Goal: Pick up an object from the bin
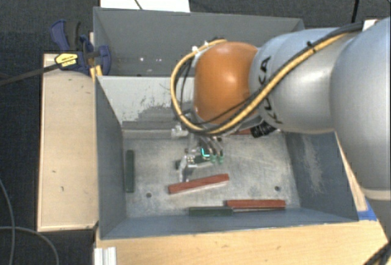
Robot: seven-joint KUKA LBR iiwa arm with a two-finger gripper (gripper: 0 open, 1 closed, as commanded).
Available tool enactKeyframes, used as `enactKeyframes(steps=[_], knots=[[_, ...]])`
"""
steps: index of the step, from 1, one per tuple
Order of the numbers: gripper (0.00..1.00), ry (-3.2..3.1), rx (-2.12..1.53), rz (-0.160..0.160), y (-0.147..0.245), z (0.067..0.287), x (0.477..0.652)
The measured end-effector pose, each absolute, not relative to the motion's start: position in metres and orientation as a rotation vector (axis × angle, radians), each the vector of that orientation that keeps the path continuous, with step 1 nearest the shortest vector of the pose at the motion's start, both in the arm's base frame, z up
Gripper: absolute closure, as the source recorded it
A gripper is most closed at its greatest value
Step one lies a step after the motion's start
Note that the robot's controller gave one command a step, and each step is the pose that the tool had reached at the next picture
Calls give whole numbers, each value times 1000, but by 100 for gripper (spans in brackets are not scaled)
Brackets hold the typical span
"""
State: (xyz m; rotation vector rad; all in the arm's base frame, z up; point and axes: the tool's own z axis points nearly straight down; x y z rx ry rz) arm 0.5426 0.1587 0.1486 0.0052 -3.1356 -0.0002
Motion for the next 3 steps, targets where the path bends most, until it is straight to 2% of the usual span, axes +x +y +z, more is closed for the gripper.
enactKeyframes(steps=[1,2,3], knots=[[100,-3143,-7,-2,158,153,545],[0,-3143,-6,-2,158,153,545],[0,-3143,-8,-2,158,153,545]])
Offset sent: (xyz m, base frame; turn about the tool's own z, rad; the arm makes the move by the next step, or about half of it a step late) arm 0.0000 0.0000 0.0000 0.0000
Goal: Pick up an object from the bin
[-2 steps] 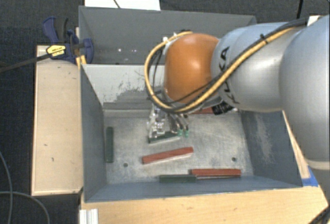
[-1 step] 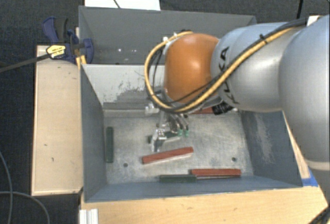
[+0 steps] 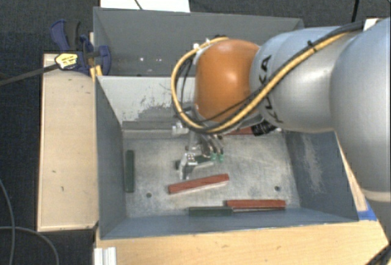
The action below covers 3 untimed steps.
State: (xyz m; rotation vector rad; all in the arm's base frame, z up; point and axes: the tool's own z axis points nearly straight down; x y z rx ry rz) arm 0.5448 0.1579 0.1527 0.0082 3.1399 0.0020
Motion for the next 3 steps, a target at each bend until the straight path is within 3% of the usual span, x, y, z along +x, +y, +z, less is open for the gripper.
enactKeyframes(steps=[1,2,3], knots=[[100,3110,-404,1,128,74,511],[100,3111,-400,1,128,74,511],[100,3121,-345,1,127,204,504]])
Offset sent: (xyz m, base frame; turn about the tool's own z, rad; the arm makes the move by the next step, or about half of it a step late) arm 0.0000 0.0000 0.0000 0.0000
